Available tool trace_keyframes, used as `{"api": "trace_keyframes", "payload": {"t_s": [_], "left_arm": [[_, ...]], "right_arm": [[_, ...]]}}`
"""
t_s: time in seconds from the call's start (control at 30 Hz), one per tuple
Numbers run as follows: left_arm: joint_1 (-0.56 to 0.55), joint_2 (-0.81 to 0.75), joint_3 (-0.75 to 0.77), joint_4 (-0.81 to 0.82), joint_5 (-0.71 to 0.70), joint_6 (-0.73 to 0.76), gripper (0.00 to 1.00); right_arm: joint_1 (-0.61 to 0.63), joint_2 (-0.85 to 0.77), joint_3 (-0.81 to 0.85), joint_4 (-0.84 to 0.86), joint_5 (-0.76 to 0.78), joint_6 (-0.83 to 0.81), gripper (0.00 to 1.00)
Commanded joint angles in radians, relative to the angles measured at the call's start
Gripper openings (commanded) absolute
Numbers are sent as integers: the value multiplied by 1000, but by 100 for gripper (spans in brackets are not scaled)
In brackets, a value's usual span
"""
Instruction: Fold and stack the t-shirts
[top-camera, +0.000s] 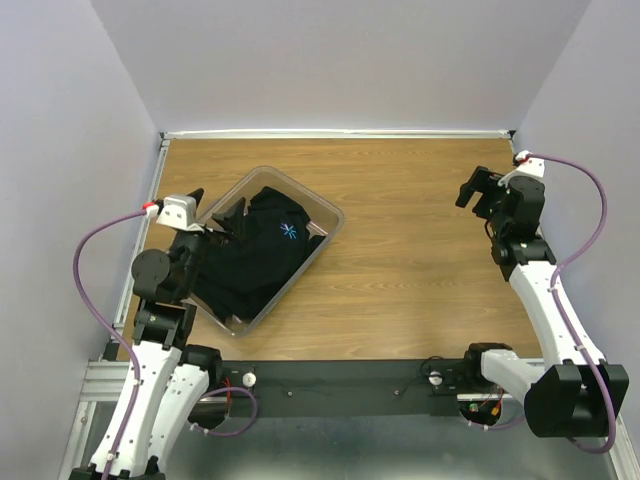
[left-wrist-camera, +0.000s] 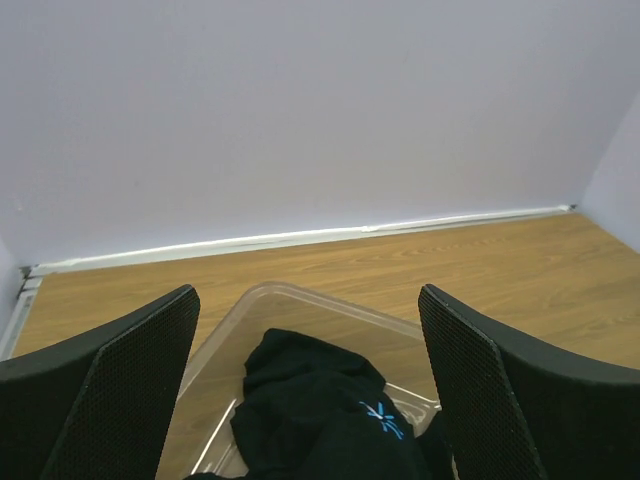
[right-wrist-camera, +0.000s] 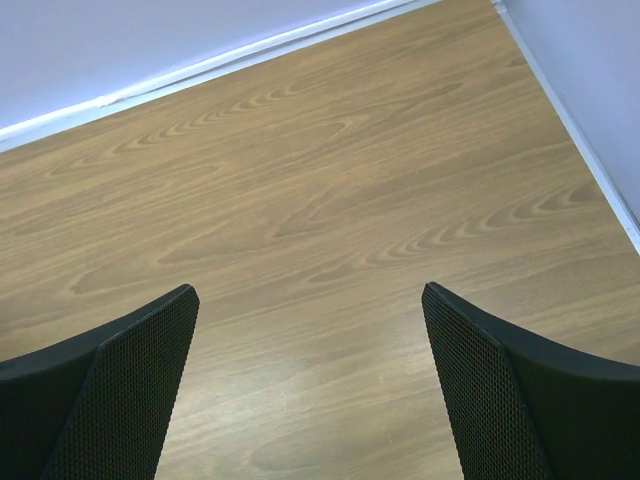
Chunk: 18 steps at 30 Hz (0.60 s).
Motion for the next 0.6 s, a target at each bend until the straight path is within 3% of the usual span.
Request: {"api": "trace_keyframes", "payload": {"t_s": [0.0, 0.03, 0.1, 0.13, 0.17, 0.3, 0.4, 0.57], "left_arm": [[-3, 9, 4, 4, 134, -24, 98], [-2, 17, 7, -8, 150, -37, 98], [-3, 47, 27, -72, 187, -79, 98], [-3, 60, 36, -101, 190, -94, 98], [-3, 92, 47, -134, 178, -114, 98], [-34, 210, 136, -330, 131, -160, 98], [-112, 311, 185, -413, 14, -177, 98], [-217, 477, 214, -450, -73, -205, 95]], "right_arm": [[-2, -38, 33, -22, -92, -56, 100], [-2, -44, 34, -22, -254, -104, 100], [-2, -55, 22, -32, -519, -353, 100], [-2, -59, 22, -122, -795, -476, 100], [-2, -61, 19, -162, -876, -603, 100], [-2, -33, -28, -170, -947, -543, 100], [-2, -4, -25, -207, -890, -548, 100], [-2, -1, -27, -213, -922, -545, 100]]}}
